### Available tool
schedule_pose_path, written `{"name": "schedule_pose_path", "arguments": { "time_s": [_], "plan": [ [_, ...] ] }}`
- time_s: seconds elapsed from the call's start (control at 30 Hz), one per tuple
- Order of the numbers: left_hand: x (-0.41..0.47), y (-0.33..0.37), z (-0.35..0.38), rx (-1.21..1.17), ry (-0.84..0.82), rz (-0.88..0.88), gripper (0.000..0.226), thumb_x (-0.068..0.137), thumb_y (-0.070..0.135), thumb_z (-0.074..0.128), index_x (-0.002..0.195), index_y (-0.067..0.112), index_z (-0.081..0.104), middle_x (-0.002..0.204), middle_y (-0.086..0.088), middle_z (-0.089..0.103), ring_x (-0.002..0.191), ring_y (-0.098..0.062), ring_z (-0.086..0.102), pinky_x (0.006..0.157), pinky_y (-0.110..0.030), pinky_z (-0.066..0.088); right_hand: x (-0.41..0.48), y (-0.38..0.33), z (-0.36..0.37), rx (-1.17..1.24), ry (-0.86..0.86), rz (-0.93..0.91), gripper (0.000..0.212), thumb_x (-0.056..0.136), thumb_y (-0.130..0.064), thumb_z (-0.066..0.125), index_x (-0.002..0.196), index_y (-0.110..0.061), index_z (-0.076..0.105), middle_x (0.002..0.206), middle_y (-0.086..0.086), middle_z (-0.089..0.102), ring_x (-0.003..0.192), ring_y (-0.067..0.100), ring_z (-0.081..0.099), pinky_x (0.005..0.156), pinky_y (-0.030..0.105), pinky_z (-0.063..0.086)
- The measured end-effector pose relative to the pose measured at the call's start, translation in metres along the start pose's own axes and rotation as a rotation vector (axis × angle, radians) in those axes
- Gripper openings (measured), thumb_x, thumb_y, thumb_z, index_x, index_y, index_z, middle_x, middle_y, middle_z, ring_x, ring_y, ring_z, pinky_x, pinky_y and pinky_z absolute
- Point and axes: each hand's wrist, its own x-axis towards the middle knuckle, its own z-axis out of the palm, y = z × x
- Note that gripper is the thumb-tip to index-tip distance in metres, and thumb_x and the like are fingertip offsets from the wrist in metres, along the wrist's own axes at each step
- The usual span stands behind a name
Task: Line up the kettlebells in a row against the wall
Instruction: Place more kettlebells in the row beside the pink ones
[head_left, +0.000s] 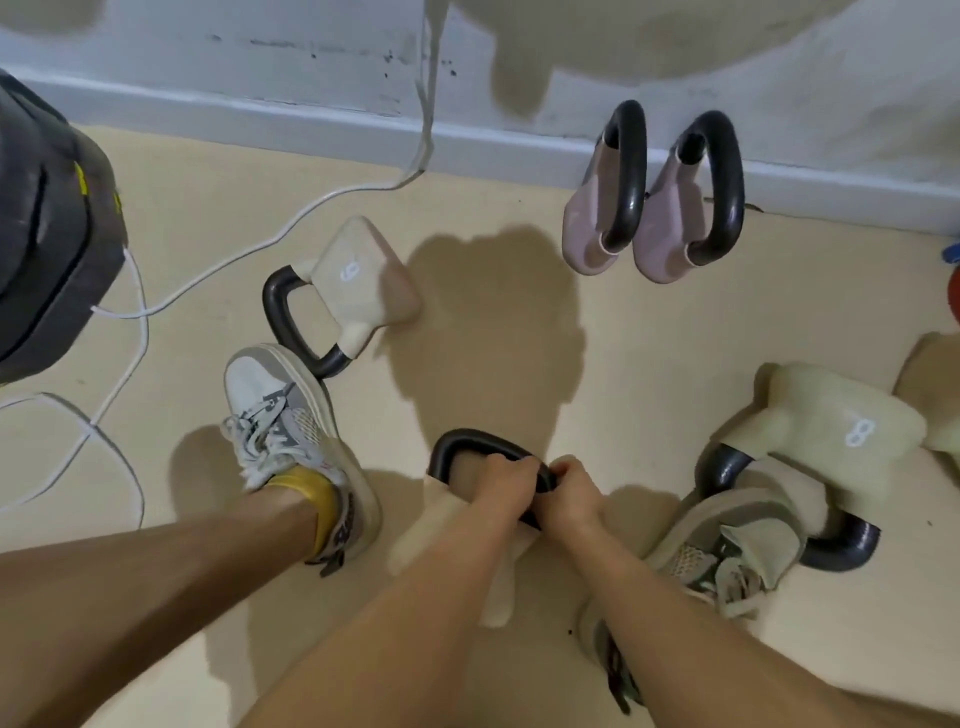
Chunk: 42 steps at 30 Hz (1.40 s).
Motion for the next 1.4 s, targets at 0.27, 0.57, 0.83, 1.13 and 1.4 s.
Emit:
{"name": "schedule_pose_path", "arguments": {
  "time_s": [0.27, 0.57, 0.83, 1.13, 1.4],
  "plan": [
    [-0.009, 0.02, -0.025, -0.763, 0.054, -0.194, 0.007, 0.078, 0.011, 0.056, 0.079, 0.005, 0.06, 0.066, -0.006, 0.058, 0.056, -0.02, 0.054, 0.056, -0.03, 0.043, -0.01, -0.037, -0.004, 0.098, -0.159, -0.114, 0.024, 0.08, -0.023, 0.064, 0.065, -0.006, 0.054, 0.062, 0.006, 0.058, 0.052, 0.017, 0.052, 0.049, 0.026, 0.044],
    [-0.045, 0.034, -0.063, -1.028, 0.053, -0.121, 0.016, 0.07, 0.008, 0.053, 0.054, 0.008, 0.051, 0.05, -0.004, 0.054, 0.044, -0.019, 0.052, 0.053, -0.028, 0.045, -0.047, -0.083, -0.021, -0.194, -0.06, -0.475, 0.034, 0.078, -0.025, 0.062, 0.052, -0.014, 0.043, 0.048, -0.003, 0.045, 0.043, 0.013, 0.041, 0.042, 0.023, 0.031],
    [-0.06, 0.082, -0.082, -1.056, -0.27, 0.172, 0.019, 0.084, 0.015, 0.061, 0.068, 0.013, 0.051, 0.056, -0.002, 0.055, 0.048, -0.014, 0.054, 0.057, -0.028, 0.051, -0.065, -0.116, -0.048, -0.171, 0.357, -0.628, 0.024, 0.081, -0.037, 0.058, 0.064, -0.025, 0.046, 0.074, -0.007, 0.045, 0.063, 0.018, 0.055, 0.06, 0.029, 0.044],
    [-0.027, 0.15, -0.066, -0.306, -0.053, 0.527, 0.012, 0.082, 0.011, 0.056, 0.072, 0.012, 0.05, 0.058, -0.003, 0.053, 0.05, -0.018, 0.054, 0.048, -0.025, 0.04, -0.023, -0.137, -0.115, -0.205, 0.168, -0.527, 0.024, 0.078, -0.029, 0.062, 0.061, -0.012, 0.062, 0.053, -0.002, 0.051, 0.053, 0.021, 0.048, 0.052, 0.033, 0.041],
    [-0.017, 0.148, -0.047, -0.123, 0.374, 0.68, 0.02, 0.086, 0.035, 0.062, 0.095, 0.02, 0.052, 0.087, -0.004, 0.064, 0.07, -0.022, 0.065, 0.059, -0.032, 0.049, 0.056, -0.197, -0.193, 0.059, 0.475, -0.442, 0.05, 0.083, -0.027, 0.058, 0.128, -0.008, 0.05, 0.114, 0.016, 0.059, 0.091, 0.03, 0.058, 0.079, 0.037, 0.05]
  ]
}}
